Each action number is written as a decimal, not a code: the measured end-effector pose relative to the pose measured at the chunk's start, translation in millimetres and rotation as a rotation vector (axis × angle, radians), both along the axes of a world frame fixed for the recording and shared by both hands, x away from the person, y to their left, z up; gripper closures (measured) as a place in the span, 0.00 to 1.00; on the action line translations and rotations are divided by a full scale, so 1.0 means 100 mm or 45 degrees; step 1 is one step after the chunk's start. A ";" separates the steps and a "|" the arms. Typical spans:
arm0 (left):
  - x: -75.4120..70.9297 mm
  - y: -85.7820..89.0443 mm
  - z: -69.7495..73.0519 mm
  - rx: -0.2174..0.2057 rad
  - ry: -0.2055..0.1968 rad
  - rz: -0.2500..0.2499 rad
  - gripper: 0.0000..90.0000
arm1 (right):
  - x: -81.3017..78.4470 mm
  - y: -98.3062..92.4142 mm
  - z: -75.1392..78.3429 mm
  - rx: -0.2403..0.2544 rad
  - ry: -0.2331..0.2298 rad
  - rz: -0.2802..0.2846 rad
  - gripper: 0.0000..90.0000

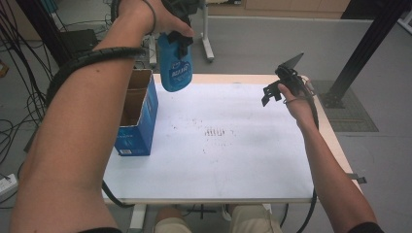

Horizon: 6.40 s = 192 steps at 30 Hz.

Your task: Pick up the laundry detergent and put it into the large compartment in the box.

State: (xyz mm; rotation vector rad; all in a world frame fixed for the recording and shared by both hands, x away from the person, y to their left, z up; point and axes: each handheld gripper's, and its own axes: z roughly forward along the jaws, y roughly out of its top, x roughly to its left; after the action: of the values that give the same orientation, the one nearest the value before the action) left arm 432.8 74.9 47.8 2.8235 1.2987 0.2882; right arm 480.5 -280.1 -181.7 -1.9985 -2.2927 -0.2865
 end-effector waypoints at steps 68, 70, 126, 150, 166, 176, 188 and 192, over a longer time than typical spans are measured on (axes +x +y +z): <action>0.11 1.50 -0.13 -0.143 0.037 0.829 0.42 | -0.06 -0.02 0.02 -0.011 -0.002 0.001 0.06; 0.13 1.52 -0.19 -0.142 0.047 0.834 0.42 | -0.05 -0.02 0.01 -0.014 0.000 0.005 0.06; 0.03 1.60 -1.69 -0.159 0.099 0.852 0.42 | -0.08 0.15 0.01 -0.041 -0.005 0.023 0.06; -0.03 1.57 -2.00 -0.143 0.096 0.838 0.42 | -0.09 0.15 -0.01 -0.043 0.000 0.022 0.06; -0.04 1.56 -2.21 -0.138 0.136 0.820 0.42 | -0.10 0.16 -0.02 -0.047 -0.002 0.018 0.06; -0.05 1.54 -2.23 -0.136 0.118 0.818 0.42 | -0.10 0.16 -0.02 -0.047 -0.004 0.016 0.06; -0.04 1.56 -2.23 -0.142 0.131 0.820 0.42 | -0.10 0.19 -0.03 -0.048 -0.001 0.020 0.06; -0.04 1.56 -2.23 -0.145 0.131 0.820 0.42 | -0.09 0.19 -0.03 -0.050 0.001 0.024 0.06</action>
State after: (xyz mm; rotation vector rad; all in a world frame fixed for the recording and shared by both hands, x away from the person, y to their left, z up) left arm 429.0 231.2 -175.4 2.2727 2.1393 0.0677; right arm 471.3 -261.2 -185.2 -1.9933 -2.3332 -0.2413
